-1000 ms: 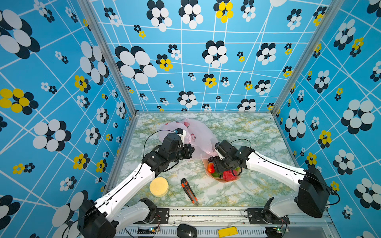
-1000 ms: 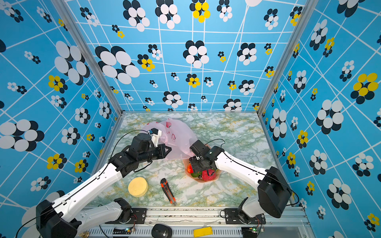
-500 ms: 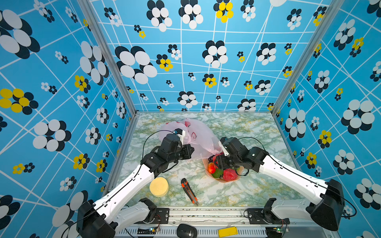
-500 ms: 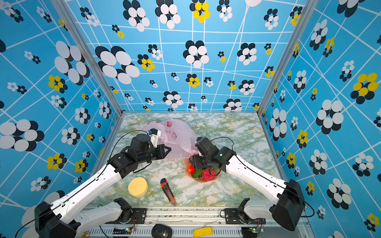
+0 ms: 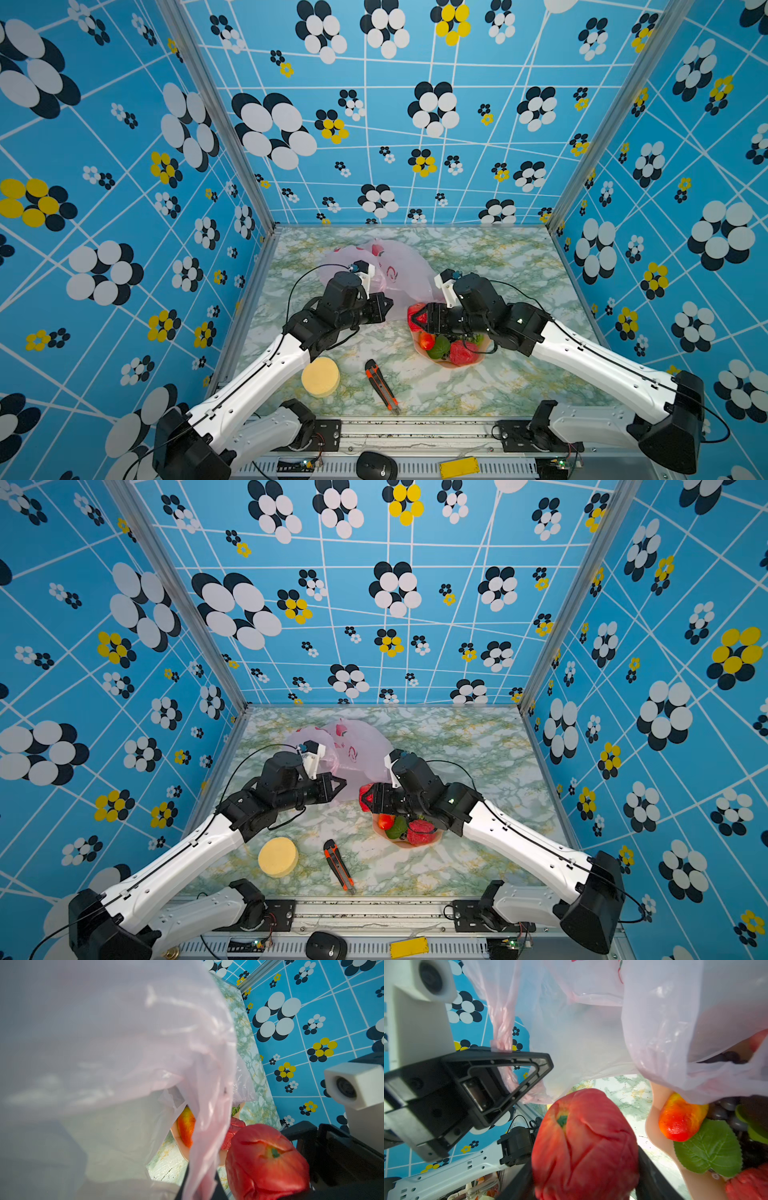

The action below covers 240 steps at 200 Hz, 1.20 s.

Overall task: Place the fruits into the plastic bag
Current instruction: 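Grasp the red apple with the right gripper and lift it into the bag, then open the right gripper inside the bag and withdraw it upward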

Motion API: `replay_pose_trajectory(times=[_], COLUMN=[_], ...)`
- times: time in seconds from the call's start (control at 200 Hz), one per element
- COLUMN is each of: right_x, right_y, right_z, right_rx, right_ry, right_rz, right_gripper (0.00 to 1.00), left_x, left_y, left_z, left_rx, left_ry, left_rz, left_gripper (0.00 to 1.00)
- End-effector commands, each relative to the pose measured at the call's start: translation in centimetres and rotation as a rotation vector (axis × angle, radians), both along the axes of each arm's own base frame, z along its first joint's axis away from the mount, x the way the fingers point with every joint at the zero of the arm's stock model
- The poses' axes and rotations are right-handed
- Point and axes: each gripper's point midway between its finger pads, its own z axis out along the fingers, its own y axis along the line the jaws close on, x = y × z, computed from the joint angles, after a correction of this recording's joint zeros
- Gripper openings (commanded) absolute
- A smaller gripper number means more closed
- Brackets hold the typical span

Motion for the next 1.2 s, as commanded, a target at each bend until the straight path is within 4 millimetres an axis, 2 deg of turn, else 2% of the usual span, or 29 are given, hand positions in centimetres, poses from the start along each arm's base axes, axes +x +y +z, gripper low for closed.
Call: replay_pose_trajectory(times=[0.0, 0.155, 0.29, 0.485, 0.59, 0.855, 0.99, 1.08, 1.195], right_x=[0.9, 3.4, 5.7, 9.4, 10.5, 12.7, 13.6, 14.6, 16.2], right_y=[1.0, 2.1, 3.0, 5.0, 6.6, 8.6, 9.2, 9.4, 8.3], right_z=[-0.3, -1.5, -3.7, -4.1, -5.0, -8.2, -8.4, -7.6, -7.2], right_rx=[0.019, -0.038, -0.097, -0.112, -0.103, -0.034, 0.03, 0.086, 0.145], right_ry=[0.002, -0.053, -0.041, -0.069, -0.042, 0.066, 0.099, 0.104, 0.127], right_rz=[-0.03, -0.047, -0.055, -0.057, -0.032, -0.038, -0.056, -0.079, -0.152], right_gripper=[0.52, 0.52, 0.53, 0.53, 0.53, 0.56, 0.59, 0.61, 0.6], left_x=[-0.2, -0.6, -1.1, -1.9, -2.0, -1.6, -1.4, -1.3, -1.3], left_y=[-0.8, -1.1, -1.0, -1.6, -2.2, -3.1, -3.5, -3.5, -3.4], left_z=[1.1, 1.1, 1.5, 1.4, 1.8, 2.0, 1.7, 1.4, 1.3], left_rx=[-0.044, -0.051, -0.08, -0.105, -0.124, -0.14, -0.141, -0.136, -0.134], left_ry=[-0.025, -0.022, -0.039, -0.034, -0.042, -0.047, -0.035, -0.03, -0.032], left_rz=[-0.035, -0.063, -0.066, -0.115, -0.147, -0.181, -0.194, -0.192, -0.188], left_gripper=[0.0, 0.0, 0.0, 0.0, 0.0, 0.0, 0.0, 0.0, 0.0])
